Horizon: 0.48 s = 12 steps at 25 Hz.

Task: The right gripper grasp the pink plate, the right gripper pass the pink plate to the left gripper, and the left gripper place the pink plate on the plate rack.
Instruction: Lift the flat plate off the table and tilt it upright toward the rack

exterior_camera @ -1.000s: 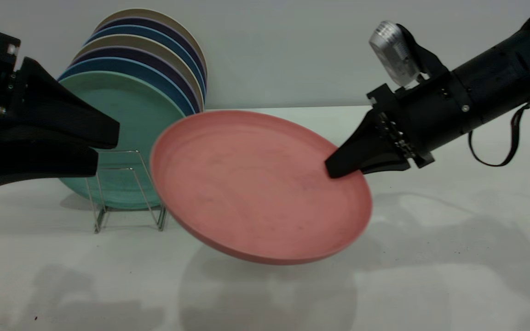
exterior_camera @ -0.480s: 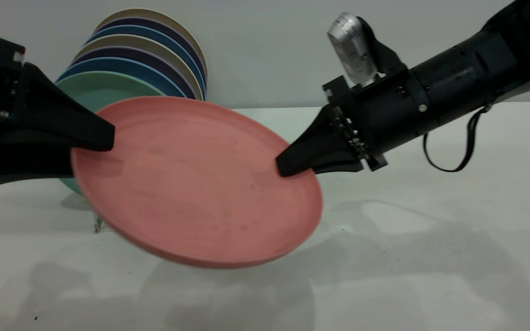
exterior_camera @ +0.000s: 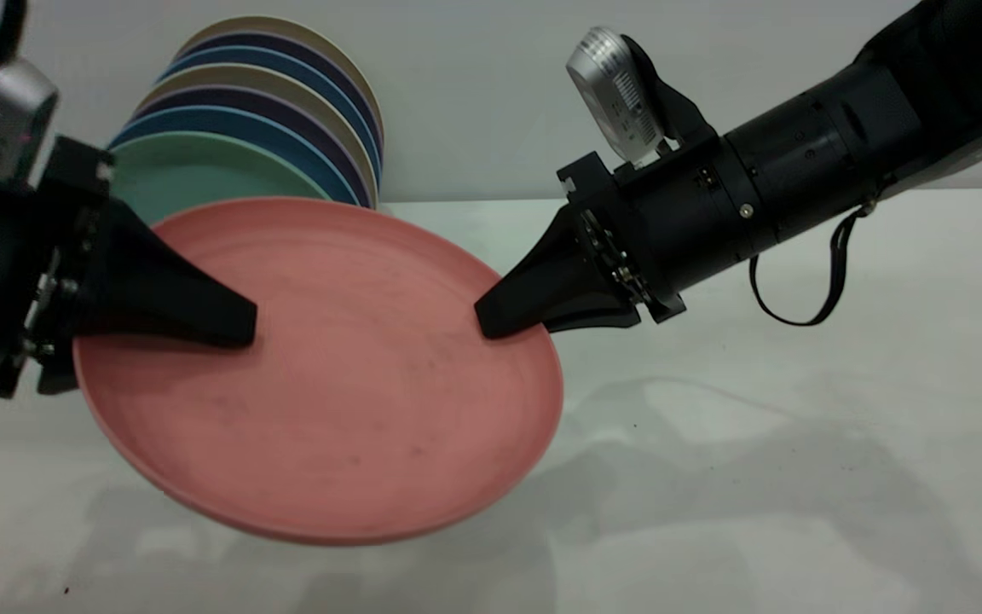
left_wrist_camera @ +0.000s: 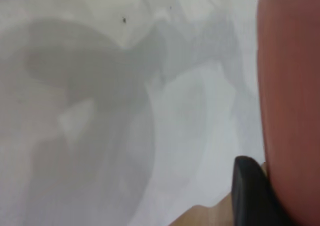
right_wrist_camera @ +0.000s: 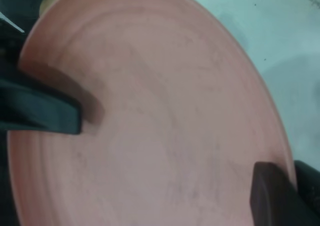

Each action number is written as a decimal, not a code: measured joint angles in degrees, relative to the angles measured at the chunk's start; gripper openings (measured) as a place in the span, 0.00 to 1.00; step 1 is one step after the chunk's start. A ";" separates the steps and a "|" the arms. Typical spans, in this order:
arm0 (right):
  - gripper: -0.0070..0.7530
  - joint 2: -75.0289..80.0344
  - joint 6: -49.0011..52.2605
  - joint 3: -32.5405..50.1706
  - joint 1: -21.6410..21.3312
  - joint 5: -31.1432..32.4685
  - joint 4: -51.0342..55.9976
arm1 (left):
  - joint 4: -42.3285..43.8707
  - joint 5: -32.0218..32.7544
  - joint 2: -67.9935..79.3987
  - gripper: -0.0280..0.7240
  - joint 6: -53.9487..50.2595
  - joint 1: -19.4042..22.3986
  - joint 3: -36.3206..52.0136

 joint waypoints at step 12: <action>0.25 0.00 -0.88 0.00 0.00 0.50 -0.44 | -1.51 -2.21 0.61 0.21 4.89 0.00 0.00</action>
